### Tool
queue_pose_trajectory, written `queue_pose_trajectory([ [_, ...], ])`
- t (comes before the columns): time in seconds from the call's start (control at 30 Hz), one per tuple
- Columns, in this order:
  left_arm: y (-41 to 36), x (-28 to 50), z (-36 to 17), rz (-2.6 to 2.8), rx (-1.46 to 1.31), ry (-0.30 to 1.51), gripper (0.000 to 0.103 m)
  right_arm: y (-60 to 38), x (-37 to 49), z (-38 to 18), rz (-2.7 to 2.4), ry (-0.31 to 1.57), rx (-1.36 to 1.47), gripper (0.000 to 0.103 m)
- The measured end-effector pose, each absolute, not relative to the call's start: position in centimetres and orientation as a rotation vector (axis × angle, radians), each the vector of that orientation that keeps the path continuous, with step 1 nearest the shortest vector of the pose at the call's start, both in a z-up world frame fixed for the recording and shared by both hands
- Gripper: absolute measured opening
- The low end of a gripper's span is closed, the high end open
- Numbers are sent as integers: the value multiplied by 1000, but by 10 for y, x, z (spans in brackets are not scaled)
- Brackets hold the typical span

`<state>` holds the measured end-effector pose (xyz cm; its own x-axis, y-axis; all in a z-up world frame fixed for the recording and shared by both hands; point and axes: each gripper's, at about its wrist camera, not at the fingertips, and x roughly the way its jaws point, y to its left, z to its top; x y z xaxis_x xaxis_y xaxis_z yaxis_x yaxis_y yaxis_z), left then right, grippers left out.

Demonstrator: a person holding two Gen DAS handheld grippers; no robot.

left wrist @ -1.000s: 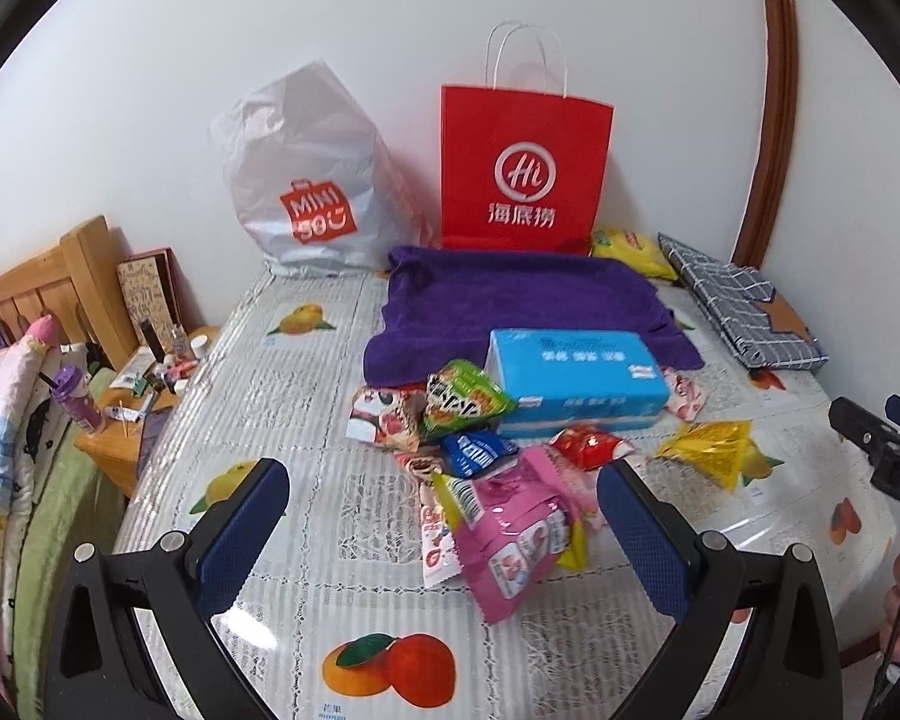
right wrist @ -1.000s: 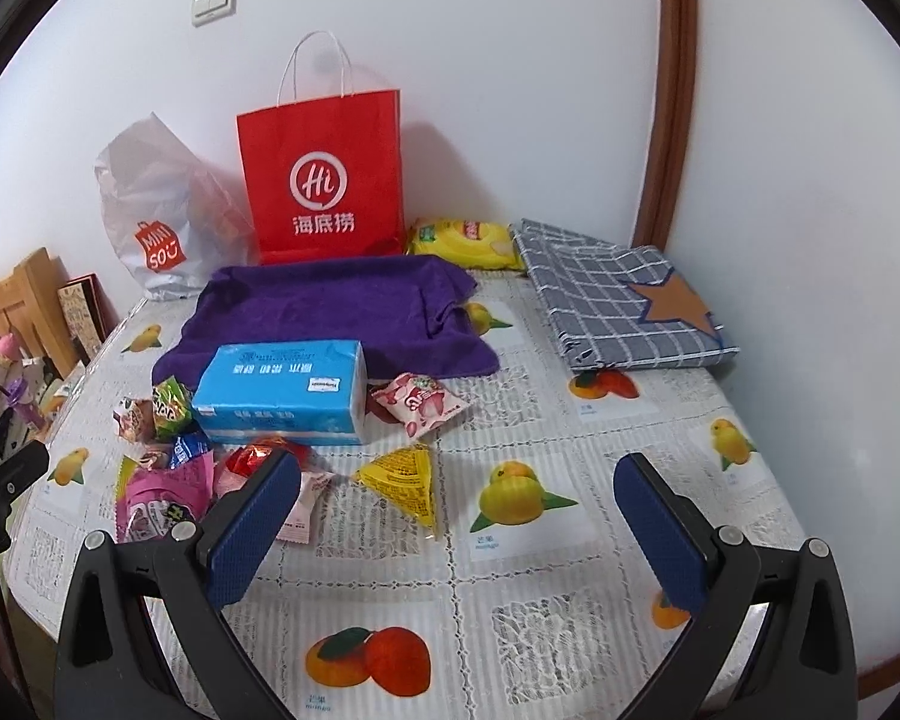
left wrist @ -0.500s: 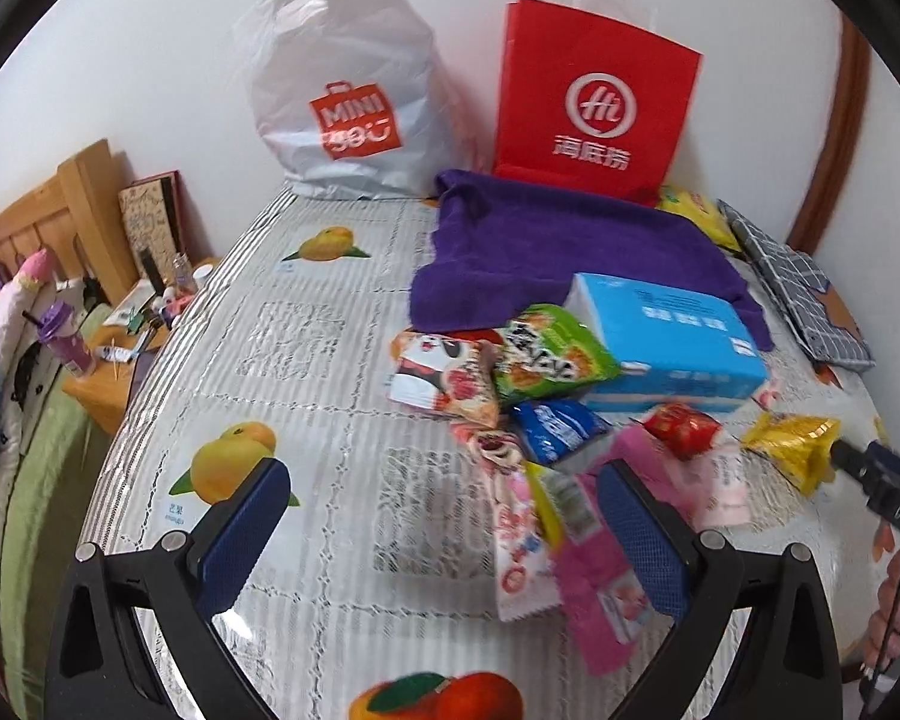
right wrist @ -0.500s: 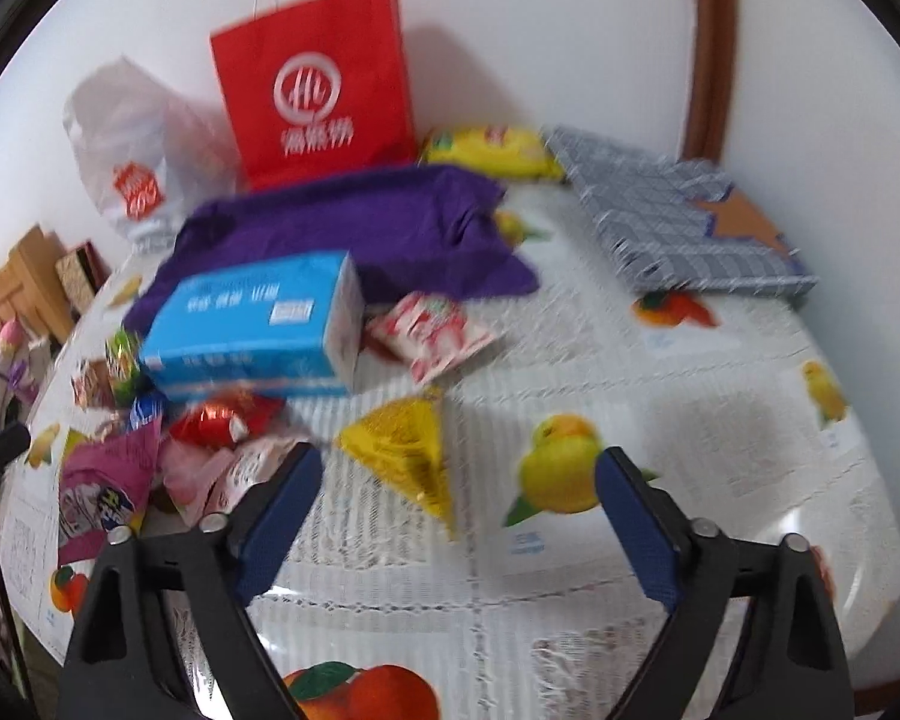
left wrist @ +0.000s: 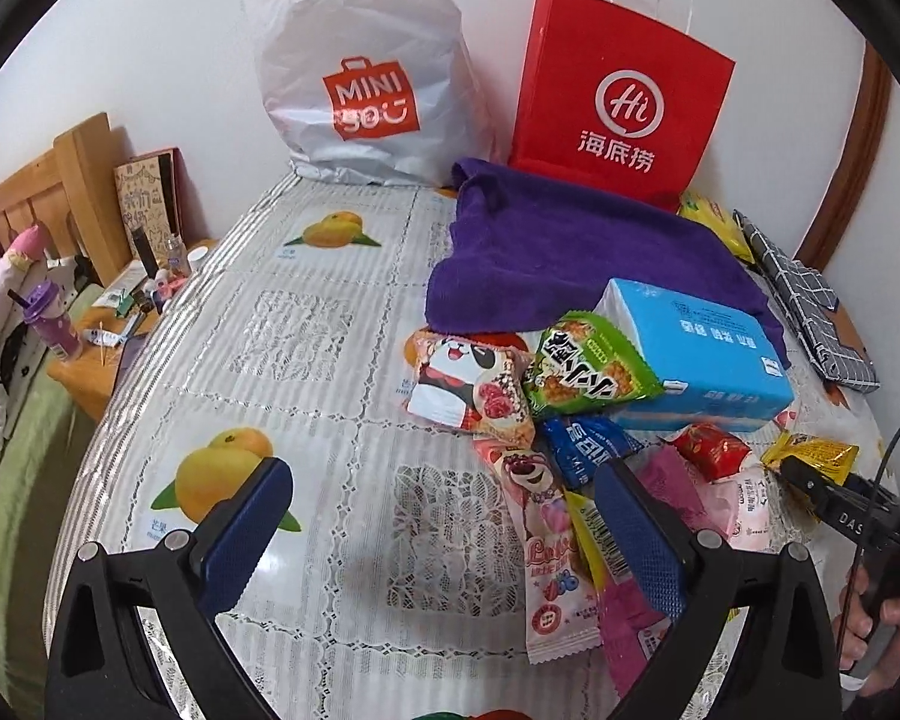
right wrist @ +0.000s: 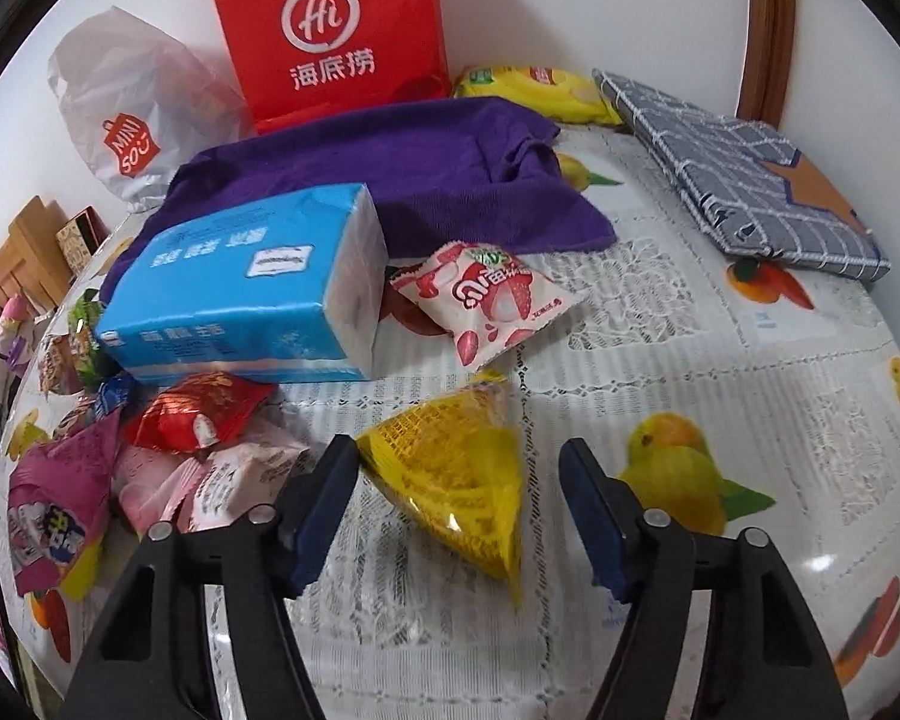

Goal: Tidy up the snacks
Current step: 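Grasp the pink candy bag with the left tool while the right tool grasps the yellow triangular snack, then carry the pink bag with the left tool while the right tool carries the yellow snack toward the purple towel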

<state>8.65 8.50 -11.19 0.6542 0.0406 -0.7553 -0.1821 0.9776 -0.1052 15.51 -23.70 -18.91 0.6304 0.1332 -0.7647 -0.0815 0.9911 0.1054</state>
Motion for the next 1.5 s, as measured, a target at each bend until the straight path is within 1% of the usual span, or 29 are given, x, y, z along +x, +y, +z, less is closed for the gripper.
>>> queue_pose_trajectory([
  [0.03,87,87,-113,119,-193,854,101,-237,157,-191,129,887,70,64],
  [0.1,90,89,-114,111,-213,862,101,-236,160,-194,140,899,76,57],
  [0.13,91,90,-115,110,-216,865,101,-235,160,-194,138,888,68,57],
  [0.17,91,90,-115,104,-216,869,101,-235,160,-194,139,887,64,53],
  [0.27,87,91,-116,90,-202,876,101,-235,159,-191,138,878,60,51],
  [0.97,11,88,-115,-37,-144,937,101,-263,144,-172,154,821,18,51],
  [1.27,6,92,-127,-1,-124,987,101,-277,138,-173,140,813,30,51],
  [1.5,5,94,-131,-4,-112,1001,92,-279,137,-173,138,811,31,51],
])
